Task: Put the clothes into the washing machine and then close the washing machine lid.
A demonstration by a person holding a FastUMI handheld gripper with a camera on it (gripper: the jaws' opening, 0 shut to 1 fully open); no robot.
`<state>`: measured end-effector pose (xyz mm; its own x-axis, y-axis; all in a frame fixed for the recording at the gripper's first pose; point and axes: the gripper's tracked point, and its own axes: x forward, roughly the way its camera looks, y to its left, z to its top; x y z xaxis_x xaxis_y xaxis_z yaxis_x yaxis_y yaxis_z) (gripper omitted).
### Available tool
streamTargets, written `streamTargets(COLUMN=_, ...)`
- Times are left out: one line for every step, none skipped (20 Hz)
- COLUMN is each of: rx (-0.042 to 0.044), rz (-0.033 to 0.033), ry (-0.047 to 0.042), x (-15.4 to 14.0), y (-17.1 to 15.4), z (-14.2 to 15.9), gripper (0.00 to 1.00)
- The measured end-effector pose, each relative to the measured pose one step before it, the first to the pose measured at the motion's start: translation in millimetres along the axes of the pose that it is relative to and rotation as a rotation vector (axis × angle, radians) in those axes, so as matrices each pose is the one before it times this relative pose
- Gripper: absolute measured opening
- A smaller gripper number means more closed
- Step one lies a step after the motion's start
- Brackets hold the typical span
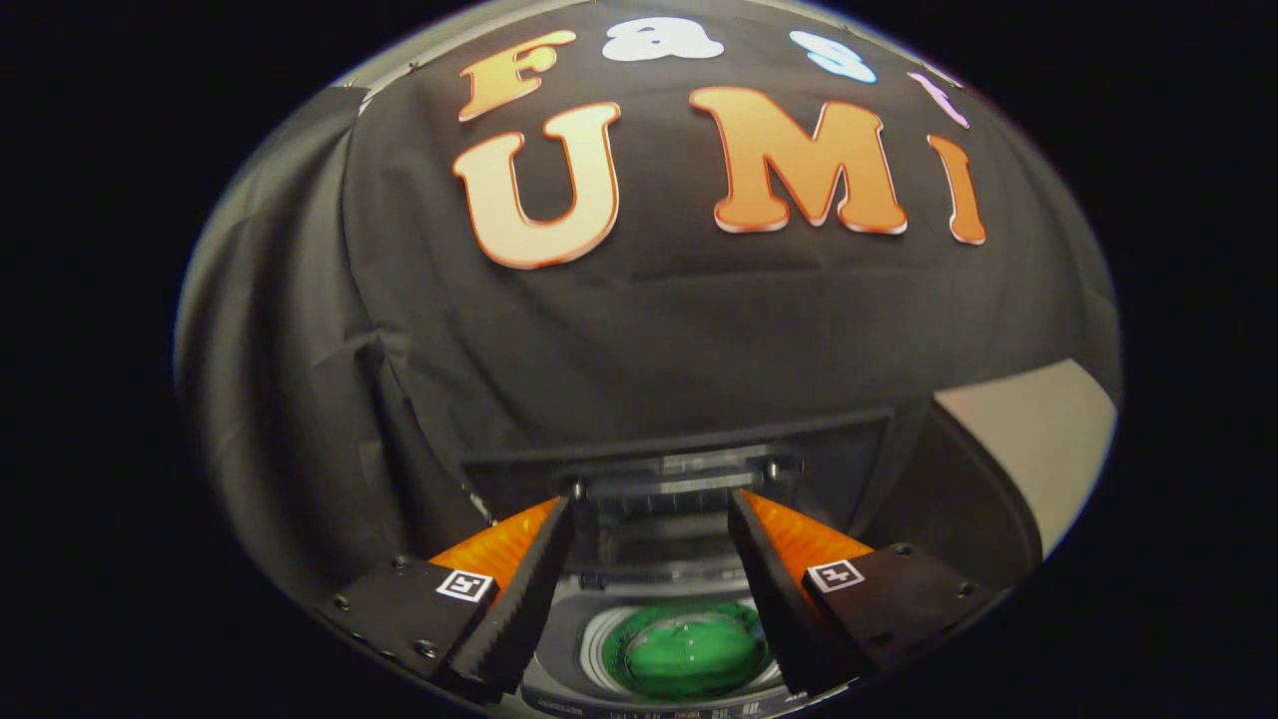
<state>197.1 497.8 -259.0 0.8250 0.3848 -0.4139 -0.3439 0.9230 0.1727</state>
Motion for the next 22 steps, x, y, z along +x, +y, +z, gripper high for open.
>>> streamTargets(rx=-0.00296, rz=-0.00053, ry=-0.01577, x=10.39, y=-4.66, z=12.29, gripper=0.98)
streamTargets(rx=-0.00518, rz=-0.00096, ry=-0.00774, x=7.45, y=-3.96, z=13.99, gripper=0.98)
streamTargets(rx=-0.00347, rz=-0.00713, ry=-0.00498, x=12.07, y=-5.29, z=8.12, gripper=0.98)
streamTargets(rx=-0.00475, rz=-0.00346, ry=0.00131, x=8.74, y=-1.42, z=4.72, gripper=0.99)
streamTargets(rx=-0.00421, rz=-0.00327, ry=0.00624, x=11.18, y=-3.69, z=2.19, gripper=0.98)
streamTargets(rx=-0.00665, rz=-0.00191, ry=0.01359, x=12.36, y=-2.41, z=0.07, gripper=0.98)
streamTargets(rx=-0.00588, rz=-0.00071, ry=0.01265, x=10.68, y=-3.35, z=-1.77, gripper=0.99)
streamTargets(rx=-0.00234, rz=-0.00323, ry=0.01042, x=9.74, y=-2.9, z=-1.08, gripper=0.98)
streamTargets(rx=-0.00035, rz=-0.00507, ry=0.00966, x=7.67, y=-3.1, z=-1.66, gripper=0.98)
streamTargets(rx=0.00098, rz=-0.00458, ry=0.01143, x=6.85, y=-1.87, z=-2.75, gripper=0.98)
streamTargets(rx=0.00067, rz=-0.00367, ry=0.01317, x=6.25, y=-1.02, z=-2.66, gripper=0.98)
streamTargets(rx=-0.00155, rz=-0.00564, ry=0.01364, x=5.01, y=-2.2, z=-4.33, gripper=0.99)
streamTargets(rx=-0.00354, rz=-0.00402, ry=0.00773, x=3.78, y=-0.19, z=-2.09, gripper=0.99)
streamTargets(rx=-0.00252, rz=-0.0047, ry=0.00379, x=3.28, y=0.77, z=-2.61, gripper=0.99)
streamTargets(rx=-0.00538, rz=-0.00264, ry=0.00503, x=4.46, y=0.89, z=-4.58, gripper=0.99)
streamTargets(rx=-0.01439, rz=-0.01755, ry=0.04247, x=5.91, y=-1.01, z=-13.35, gripper=0.98)
streamTargets(rx=-0.05079, rz=-0.00293, ry=-0.05951, x=1.59, y=-2.53, z=10.17, gripper=0.98)
streamTargets(rx=-0.00271, rz=0.00221, ry=0.0241, x=3.35, y=2.1, z=-5.34, gripper=0.98)
streamTargets(rx=0.01534, rz=-0.00155, ry=-0.02136, x=-1.73, y=-0.44, z=1.3, gripper=0.98)
streamTargets(rx=0.01178, rz=-0.00206, ry=0.00909, x=2.62, y=0.28, z=-3.47, gripper=0.99)
streamTargets(rx=0.00193, rz=0.00029, ry=-0.00576, x=-4.25, y=0.06, z=1.73, gripper=0.99)
streamTargets(rx=-0.00622, rz=-0.00093, ry=0.00614, x=-0.04, y=-1.28, z=0.33, gripper=0.99)
